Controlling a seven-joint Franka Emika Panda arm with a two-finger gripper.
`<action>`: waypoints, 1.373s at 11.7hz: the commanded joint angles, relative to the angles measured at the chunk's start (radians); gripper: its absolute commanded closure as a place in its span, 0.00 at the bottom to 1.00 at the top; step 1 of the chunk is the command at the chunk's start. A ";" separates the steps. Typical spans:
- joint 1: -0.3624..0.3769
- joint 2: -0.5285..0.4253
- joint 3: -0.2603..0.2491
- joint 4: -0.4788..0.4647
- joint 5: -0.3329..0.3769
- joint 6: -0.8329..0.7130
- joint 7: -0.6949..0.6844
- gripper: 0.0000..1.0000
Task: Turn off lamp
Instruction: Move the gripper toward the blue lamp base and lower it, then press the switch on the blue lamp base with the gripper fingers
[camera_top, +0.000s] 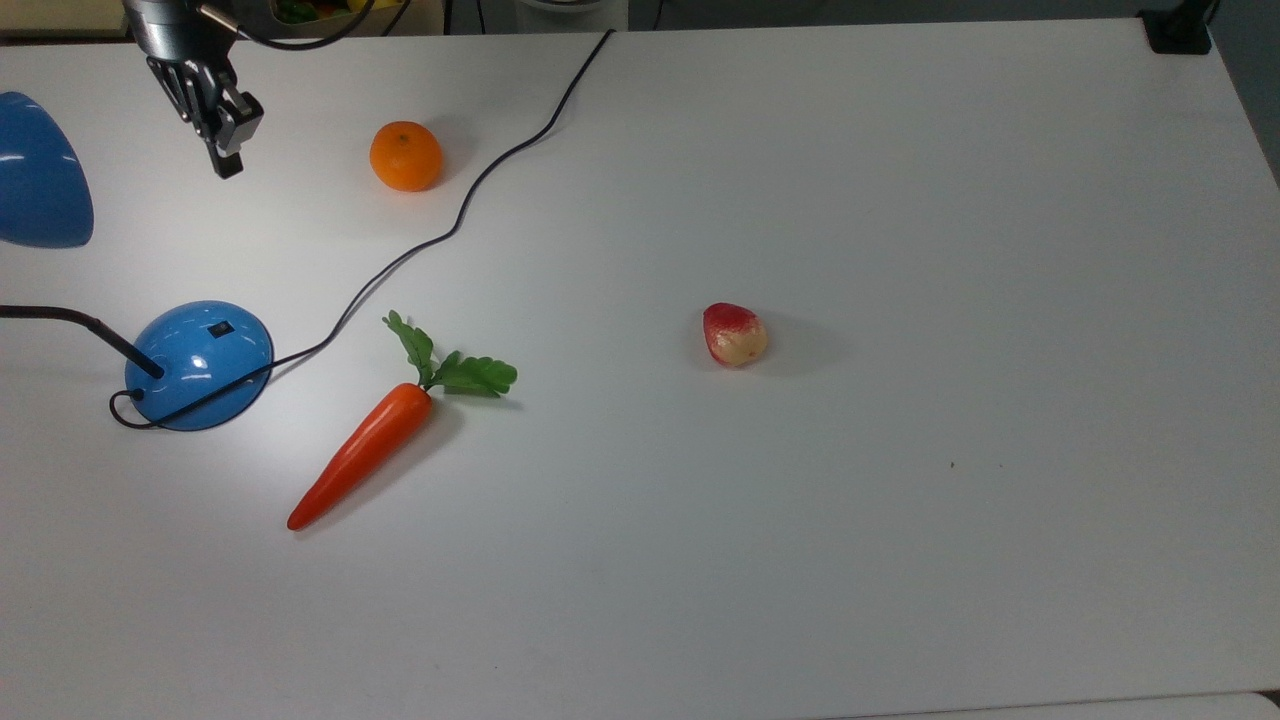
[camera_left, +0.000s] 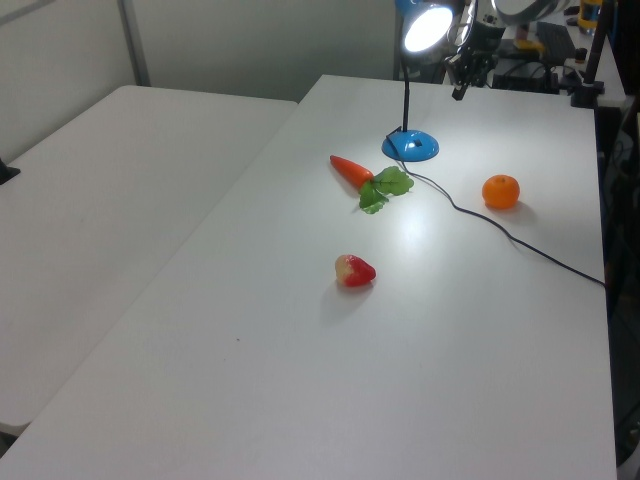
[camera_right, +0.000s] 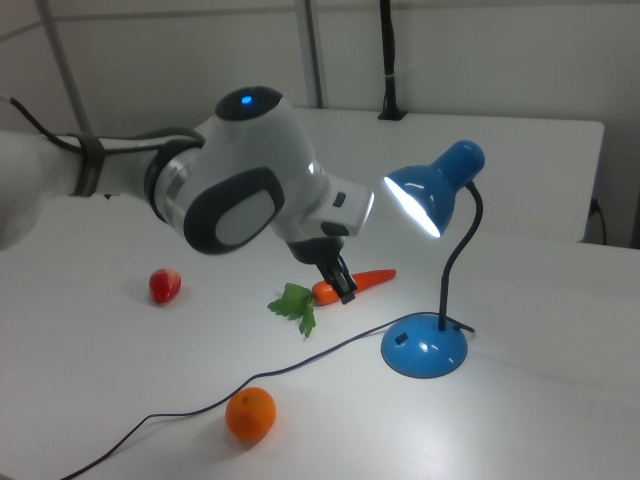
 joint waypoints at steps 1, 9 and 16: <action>-0.041 -0.013 0.021 -0.155 0.016 0.261 0.023 1.00; -0.030 0.223 0.032 -0.062 0.008 0.453 0.147 1.00; -0.029 0.346 0.047 0.080 0.001 0.452 0.173 1.00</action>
